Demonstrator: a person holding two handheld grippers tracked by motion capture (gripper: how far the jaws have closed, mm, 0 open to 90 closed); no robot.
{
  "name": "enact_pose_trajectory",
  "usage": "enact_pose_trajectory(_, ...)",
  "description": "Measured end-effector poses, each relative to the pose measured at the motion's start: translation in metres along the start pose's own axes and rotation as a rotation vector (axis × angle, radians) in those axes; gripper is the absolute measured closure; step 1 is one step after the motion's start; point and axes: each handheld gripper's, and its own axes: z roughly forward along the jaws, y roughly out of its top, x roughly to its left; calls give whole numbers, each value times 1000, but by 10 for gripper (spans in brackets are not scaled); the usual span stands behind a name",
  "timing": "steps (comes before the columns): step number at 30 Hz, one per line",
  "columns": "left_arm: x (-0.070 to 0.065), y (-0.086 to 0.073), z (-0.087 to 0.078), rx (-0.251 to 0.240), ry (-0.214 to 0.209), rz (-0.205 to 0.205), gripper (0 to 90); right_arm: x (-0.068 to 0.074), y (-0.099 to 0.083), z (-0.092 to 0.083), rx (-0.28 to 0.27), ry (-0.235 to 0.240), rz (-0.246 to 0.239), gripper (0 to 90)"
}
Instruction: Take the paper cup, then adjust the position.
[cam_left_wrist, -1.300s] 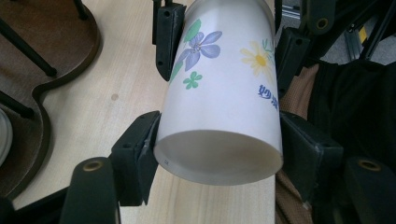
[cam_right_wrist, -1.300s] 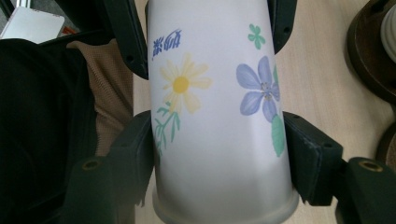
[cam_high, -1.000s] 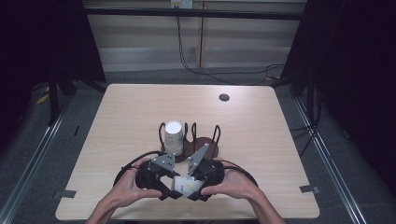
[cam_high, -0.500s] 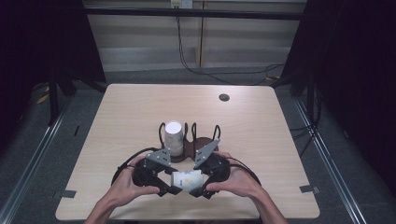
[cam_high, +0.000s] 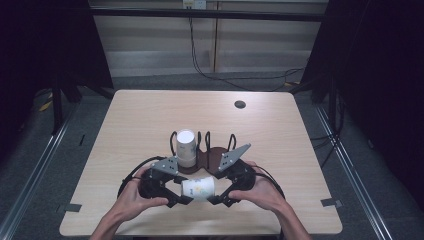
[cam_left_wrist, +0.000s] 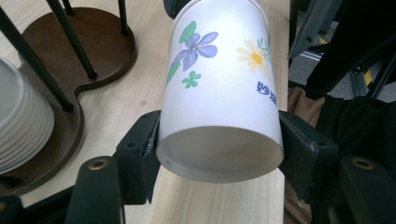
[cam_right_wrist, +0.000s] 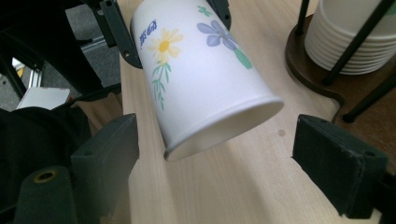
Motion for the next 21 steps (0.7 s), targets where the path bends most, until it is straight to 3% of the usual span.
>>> enact_pose_trajectory(8,1,-3,-5,-38,19,-6,365,-3,-9,-5,-44,-8,36,147)
enact_pose_trajectory(12,0,-4,-7,-66,27,-17,365,-4,-10,-9,-108,-7,40,147)
enact_pose_trajectory(21,-1,-5,-8,-123,36,-9,364,-5,-12,-14,-187,11,53,146)
